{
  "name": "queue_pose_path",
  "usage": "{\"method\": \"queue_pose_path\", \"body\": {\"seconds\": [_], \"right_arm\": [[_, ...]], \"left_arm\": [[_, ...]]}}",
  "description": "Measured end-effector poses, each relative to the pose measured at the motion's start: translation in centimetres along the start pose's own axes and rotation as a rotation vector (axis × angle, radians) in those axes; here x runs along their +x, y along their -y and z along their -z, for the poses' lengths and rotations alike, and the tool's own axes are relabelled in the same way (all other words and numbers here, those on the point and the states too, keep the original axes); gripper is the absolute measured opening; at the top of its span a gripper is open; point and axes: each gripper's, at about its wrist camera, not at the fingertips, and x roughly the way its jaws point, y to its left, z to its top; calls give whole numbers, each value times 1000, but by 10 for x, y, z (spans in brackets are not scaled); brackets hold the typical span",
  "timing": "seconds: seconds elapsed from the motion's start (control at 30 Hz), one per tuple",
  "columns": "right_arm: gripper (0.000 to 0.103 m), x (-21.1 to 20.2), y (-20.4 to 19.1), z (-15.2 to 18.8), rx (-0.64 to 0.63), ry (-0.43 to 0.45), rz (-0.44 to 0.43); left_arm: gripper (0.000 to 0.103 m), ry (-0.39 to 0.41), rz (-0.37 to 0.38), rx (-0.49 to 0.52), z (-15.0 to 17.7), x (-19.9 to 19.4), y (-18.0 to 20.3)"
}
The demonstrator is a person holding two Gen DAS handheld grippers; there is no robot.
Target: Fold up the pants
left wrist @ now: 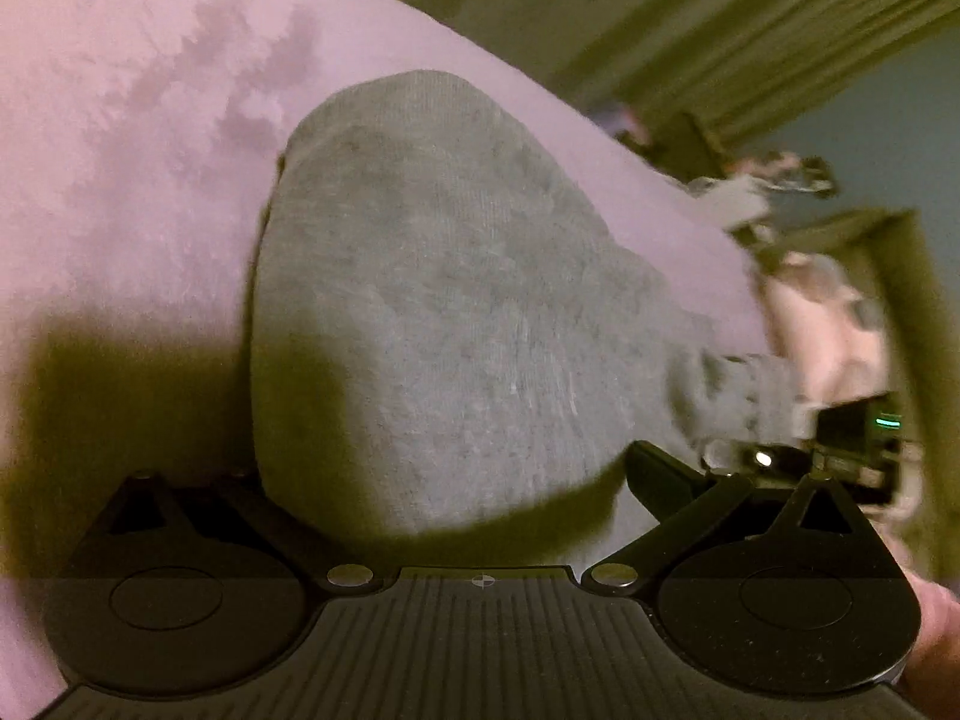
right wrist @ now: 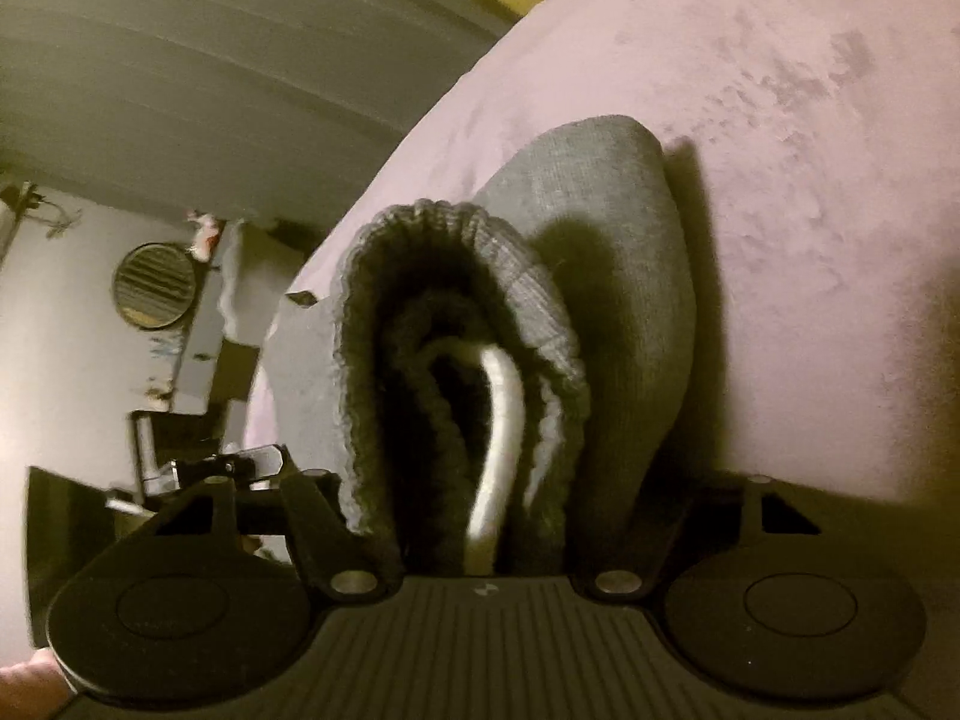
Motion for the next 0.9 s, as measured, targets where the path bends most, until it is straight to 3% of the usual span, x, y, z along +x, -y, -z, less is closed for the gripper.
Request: {"method": "queue_pose_path", "body": {"seconds": [0.03,0.07,0.17,0.3,0.4,0.57,0.67,0.7,0.77,0.83,0.9], "right_arm": [[61,-2,-10,3,-32,10,34],[60,-5,-19,5,-56,24,50],[57,-17,-36,10,-91,74,5],[56,-27,-60,4,-118,122,-46],[56,-38,-70,-10,-165,165,-41],[57,-50,-73,-58,-166,262,-8],[57,-44,-69,-83,-188,291,86],[58,-40,-65,-89,-182,289,120],[63,-30,-54,-94,-169,272,212],[76,-23,-42,-94,-142,250,356],[82,-32,-37,-86,-134,281,449]], "left_arm": [[89,15,-44,55,3,-1,13],[59,17,-61,119,6,-3,26],[46,22,-98,141,6,-8,45],[40,59,-81,118,-6,-19,59],[40,140,-61,105,-26,-31,72],[42,218,-102,118,-66,-22,87],[52,212,-142,136,-86,3,89],[60,223,-182,134,-89,11,88],[74,251,-267,116,-91,22,84],[83,207,-317,65,-89,29,78],[86,186,-289,56,-78,22,73]]}}
